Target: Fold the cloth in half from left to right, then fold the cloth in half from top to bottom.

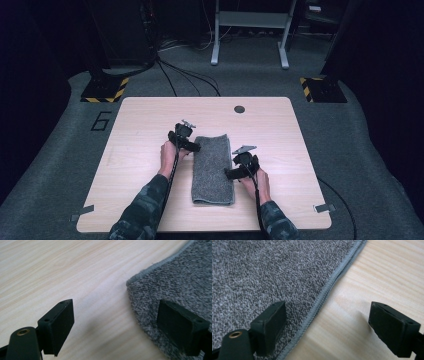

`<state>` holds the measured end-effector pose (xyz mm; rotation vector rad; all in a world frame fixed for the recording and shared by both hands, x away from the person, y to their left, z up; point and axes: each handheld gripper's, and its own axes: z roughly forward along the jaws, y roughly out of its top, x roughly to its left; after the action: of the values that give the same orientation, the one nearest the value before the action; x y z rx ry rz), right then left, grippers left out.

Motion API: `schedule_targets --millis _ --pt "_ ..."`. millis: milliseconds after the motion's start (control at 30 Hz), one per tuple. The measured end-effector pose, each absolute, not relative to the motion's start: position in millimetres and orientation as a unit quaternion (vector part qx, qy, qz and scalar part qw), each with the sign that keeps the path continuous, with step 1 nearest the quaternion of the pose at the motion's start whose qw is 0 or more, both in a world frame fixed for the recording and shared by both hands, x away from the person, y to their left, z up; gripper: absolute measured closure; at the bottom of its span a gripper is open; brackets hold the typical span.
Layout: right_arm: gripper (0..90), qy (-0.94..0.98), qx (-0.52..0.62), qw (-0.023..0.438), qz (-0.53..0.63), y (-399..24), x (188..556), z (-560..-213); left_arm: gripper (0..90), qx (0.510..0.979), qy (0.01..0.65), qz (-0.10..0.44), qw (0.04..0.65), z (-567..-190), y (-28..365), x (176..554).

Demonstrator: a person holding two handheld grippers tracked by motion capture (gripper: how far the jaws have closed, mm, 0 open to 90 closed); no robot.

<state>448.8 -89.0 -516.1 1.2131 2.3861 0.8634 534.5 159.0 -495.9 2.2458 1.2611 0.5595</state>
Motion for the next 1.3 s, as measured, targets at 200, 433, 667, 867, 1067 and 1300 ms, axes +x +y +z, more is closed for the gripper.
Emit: schedule_targets --millis 200,433,667,867,1067,1300 --pt "14.2 0.835 0.426 0.158 0.311 -92.4 448.5 -514.8 14.5 0.827 0.452 0.188 0.275 -493.9 159.2 516.9" --pt "14.7 0.828 0.433 0.143 0.326 -96.6 458.4 -504.8 14.5 0.820 0.466 0.167 0.289 -497.9 166.7 520.4" --pt "14.9 0.821 0.442 0.131 0.338 -98.4 480.0 -495.8 14.8 0.812 0.477 0.154 0.300 -496.2 168.6 529.5" --pt "15.3 0.819 0.449 0.120 0.336 -95.0 502.2 -493.4 15.1 0.809 0.485 0.150 0.296 -497.2 167.3 539.5" --pt "15.7 0.816 0.460 0.108 0.332 -91.3 525.6 -496.5 15.8 0.806 0.492 0.147 0.293 -498.6 164.0 550.3" --pt "19.5 0.811 0.476 0.094 0.328 -85.6 548.5 -497.1 17.4 0.807 0.494 0.133 0.294 -499.6 161.2 558.7"
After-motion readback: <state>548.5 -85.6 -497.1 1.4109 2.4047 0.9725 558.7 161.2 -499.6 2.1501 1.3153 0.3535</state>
